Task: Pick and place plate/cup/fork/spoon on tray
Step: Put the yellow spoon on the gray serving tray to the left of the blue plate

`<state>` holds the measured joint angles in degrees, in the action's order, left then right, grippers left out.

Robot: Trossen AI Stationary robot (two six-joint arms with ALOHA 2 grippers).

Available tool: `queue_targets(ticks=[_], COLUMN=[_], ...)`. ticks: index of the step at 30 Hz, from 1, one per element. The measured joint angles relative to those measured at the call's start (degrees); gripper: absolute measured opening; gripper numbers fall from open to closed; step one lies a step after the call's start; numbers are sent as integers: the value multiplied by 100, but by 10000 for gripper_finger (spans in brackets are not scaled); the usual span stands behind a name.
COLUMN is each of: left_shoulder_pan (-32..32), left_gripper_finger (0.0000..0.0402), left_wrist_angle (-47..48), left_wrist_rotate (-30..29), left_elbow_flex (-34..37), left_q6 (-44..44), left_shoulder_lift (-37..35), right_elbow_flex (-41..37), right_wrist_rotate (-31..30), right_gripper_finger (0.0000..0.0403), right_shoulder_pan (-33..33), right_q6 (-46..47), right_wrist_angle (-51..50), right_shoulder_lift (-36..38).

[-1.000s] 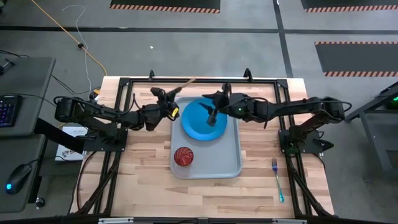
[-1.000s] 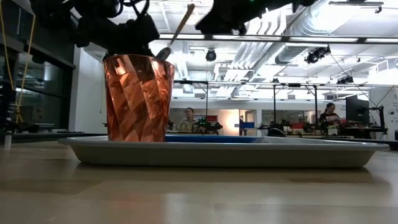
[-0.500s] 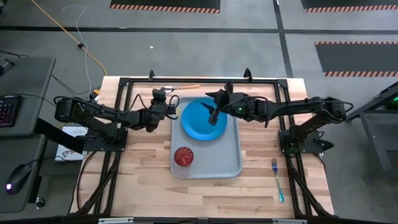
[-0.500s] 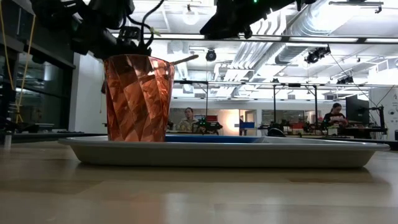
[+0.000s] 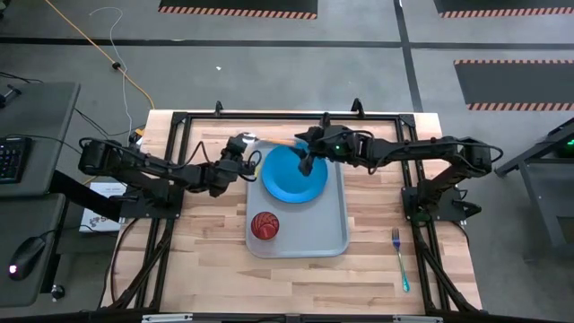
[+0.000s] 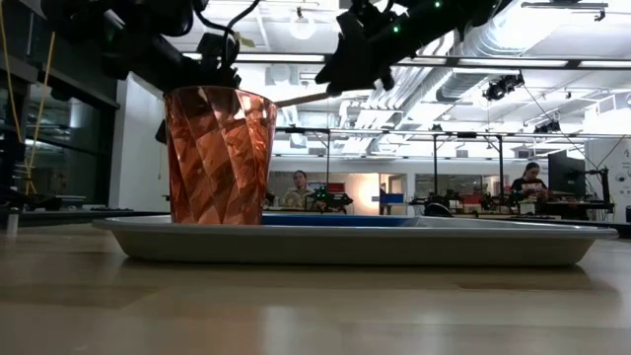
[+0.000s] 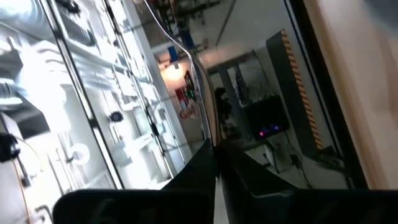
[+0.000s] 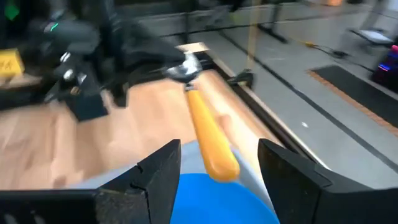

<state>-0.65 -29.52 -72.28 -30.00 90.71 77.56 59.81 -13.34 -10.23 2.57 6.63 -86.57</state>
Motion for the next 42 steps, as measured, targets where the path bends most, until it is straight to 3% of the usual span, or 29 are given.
queue_targets(ticks=[9, 16, 42], left_shoulder_pan=[84, 82, 51], left_gripper_finger=[1, 1, 1], left_wrist_angle=[-33, -40, -208], left_wrist_rotate=[122, 218, 532], left_elbow_flex=[0, 0, 2], left_q6=[-38, -47, -180], left_shoulder_lift=[0, 0, 0], right_elbow_flex=[0, 0, 0], right_wrist_rotate=[762, 240, 305], right_gripper_finger=[206, 200, 78], right_shoulder_pan=[-41, -42, -67], right_q6=[-534, -534, -521], right_wrist_angle=[-206, -353, -311], right_shoulder_lift=[-11, -13, -17])
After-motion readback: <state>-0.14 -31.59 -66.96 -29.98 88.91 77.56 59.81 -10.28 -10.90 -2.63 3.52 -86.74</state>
